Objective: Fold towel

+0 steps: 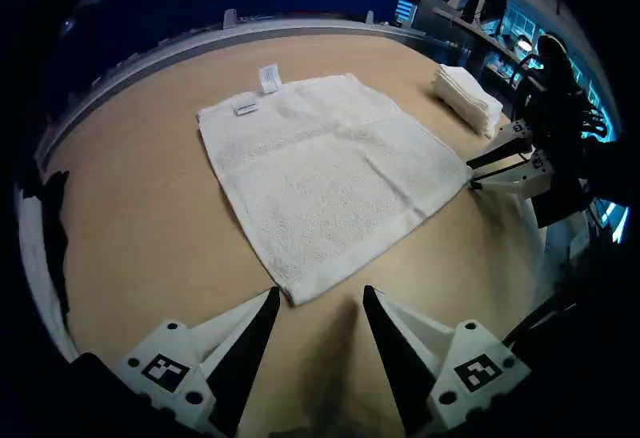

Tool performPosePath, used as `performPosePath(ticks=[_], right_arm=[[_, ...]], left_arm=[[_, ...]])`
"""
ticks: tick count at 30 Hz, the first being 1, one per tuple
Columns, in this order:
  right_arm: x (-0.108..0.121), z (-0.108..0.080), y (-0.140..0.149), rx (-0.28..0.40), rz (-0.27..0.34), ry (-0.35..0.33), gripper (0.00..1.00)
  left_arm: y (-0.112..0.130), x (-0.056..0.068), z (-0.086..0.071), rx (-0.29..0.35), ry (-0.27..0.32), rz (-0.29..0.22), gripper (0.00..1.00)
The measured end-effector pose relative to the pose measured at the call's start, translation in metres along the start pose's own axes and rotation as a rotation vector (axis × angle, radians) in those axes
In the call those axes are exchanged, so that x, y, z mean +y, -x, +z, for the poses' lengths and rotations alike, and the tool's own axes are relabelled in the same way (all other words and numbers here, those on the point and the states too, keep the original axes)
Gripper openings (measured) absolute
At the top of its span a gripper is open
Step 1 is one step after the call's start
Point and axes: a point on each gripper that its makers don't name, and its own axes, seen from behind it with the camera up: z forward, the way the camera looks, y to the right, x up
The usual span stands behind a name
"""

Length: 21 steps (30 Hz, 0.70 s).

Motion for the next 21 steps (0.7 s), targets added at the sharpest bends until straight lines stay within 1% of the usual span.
performPosePath(ticks=[1,2,4,7,12,14,16,18,21], right_arm=[[0.000,0.000,0.000,0.000,0.006,-0.002,0.44],[0.001,0.001,-0.001,0.000,0.012,-0.003,0.42],[0.003,0.001,-0.002,-0.001,0.020,0.001,0.35],[0.006,0.002,-0.002,-0.004,0.027,0.011,0.26],[0.007,0.002,-0.002,-0.009,0.026,0.017,0.25],[0.007,0.002,-0.002,-0.008,0.025,0.020,0.24],[0.007,0.002,-0.002,-0.007,0.027,0.023,0.24],[0.006,0.002,-0.002,-0.006,0.029,0.025,0.24],[0.006,0.003,-0.002,-0.006,0.033,0.025,0.23]], left_arm=[[0.000,0.000,0.000,-0.001,0.001,-0.005,0.77],[-0.001,0.000,0.000,-0.001,0.002,-0.009,0.77],[-0.001,-0.001,-0.001,-0.003,0.004,-0.018,0.76],[-0.001,-0.003,-0.001,-0.006,0.002,-0.028,0.72],[-0.002,-0.006,-0.001,-0.011,-0.009,-0.024,0.63],[-0.001,-0.009,-0.001,-0.013,-0.021,-0.018,0.52],[-0.001,-0.010,-0.001,-0.014,-0.025,-0.010,0.51],[0.000,-0.010,-0.001,-0.016,-0.030,-0.001,0.39],[0.002,-0.018,0.001,-0.020,-0.066,0.015,0.20]])
